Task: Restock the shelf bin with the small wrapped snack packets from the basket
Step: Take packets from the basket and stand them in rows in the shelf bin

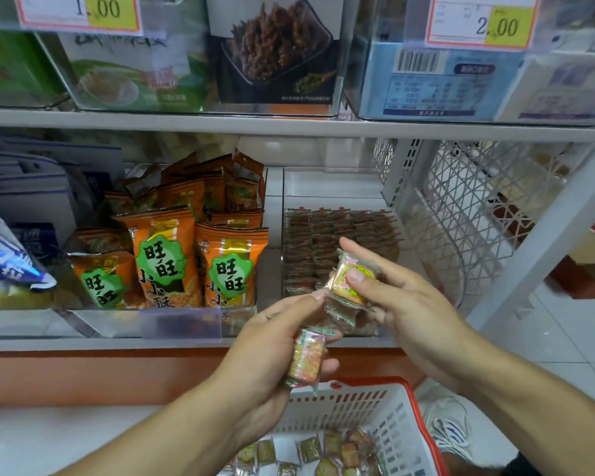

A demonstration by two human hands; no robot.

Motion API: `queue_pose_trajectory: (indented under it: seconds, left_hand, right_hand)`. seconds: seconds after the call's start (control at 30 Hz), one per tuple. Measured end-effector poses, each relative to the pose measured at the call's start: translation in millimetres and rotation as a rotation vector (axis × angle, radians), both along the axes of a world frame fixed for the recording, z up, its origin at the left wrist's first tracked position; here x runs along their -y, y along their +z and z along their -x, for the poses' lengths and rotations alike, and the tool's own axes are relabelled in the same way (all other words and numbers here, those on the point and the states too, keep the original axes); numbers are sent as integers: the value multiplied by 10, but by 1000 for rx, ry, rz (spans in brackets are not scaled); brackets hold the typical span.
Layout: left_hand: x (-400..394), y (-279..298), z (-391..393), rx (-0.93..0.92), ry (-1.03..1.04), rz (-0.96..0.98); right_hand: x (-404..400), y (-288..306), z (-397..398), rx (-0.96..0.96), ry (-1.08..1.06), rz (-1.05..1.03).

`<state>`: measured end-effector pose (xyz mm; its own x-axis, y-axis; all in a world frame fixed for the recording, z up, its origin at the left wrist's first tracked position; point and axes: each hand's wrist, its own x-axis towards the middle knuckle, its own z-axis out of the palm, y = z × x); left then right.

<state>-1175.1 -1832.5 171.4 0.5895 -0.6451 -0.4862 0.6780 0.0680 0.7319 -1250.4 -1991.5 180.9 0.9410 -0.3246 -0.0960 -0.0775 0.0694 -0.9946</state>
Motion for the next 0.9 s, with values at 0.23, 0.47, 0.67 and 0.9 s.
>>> queue_pose_trajectory:
  seconds: [0.23,0.47,0.67,0.9]
  left_hand:
    - [36,4,14,45,30,3]
    - [68,84,34,-75,-121,54]
    - [85,100,12,-343,-137,267]
    - [109,65,-26,-322,-46,286]
  right_hand:
    - [17,40,-60,-34,-17,-240]
    - [87,147,-10,78,91,-158]
    - [-56,157,5,106,140,42]
    - [46,248,-19,23,200,558]
